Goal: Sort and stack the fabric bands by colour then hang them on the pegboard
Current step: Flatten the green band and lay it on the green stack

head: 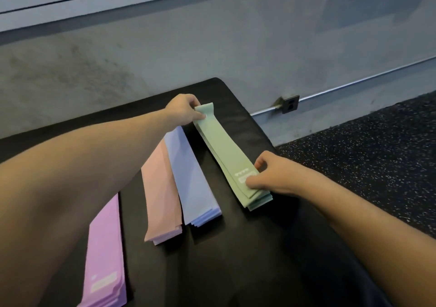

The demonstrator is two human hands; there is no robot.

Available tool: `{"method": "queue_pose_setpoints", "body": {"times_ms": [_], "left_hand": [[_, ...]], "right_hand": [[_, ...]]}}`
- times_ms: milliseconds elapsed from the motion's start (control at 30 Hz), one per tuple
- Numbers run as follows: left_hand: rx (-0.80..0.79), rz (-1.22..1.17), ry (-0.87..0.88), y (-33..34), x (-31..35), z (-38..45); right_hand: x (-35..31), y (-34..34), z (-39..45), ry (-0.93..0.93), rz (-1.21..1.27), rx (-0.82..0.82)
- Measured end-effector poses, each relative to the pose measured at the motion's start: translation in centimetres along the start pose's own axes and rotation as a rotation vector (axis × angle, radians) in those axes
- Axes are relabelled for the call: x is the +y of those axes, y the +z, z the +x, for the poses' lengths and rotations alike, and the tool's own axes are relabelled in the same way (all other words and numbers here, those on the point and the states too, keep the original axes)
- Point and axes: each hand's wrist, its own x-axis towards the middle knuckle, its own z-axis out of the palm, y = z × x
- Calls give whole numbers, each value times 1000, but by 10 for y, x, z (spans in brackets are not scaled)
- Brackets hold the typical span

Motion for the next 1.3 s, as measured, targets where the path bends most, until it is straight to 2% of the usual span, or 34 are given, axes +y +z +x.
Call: {"method": "queue_pose_setpoints", "body": {"times_ms": [100, 367, 567, 700, 933, 1167, 1300], "left_hand": [[-50, 94, 4, 3, 1, 8], [-345, -67, -92, -4, 5, 27], [-416, -43, -173, -7, 11, 36], [-390, -16, -169, -7, 14, 34], [-358, -24, 1, -29, 19, 10], [-290, -106, 196, -68, 22, -36], [-223, -212, 286, -96, 22, -76]], "right_hand": [[5, 3, 0, 22, 44, -1], [13, 13, -1, 25, 50, 69], [21, 20, 2, 14, 149, 115], [24, 24, 0, -12, 165, 127], [11, 17, -2, 9, 38, 70], [-9, 12, -6, 108, 67, 22], [-7, 17, -14, 97, 220, 78]]}}
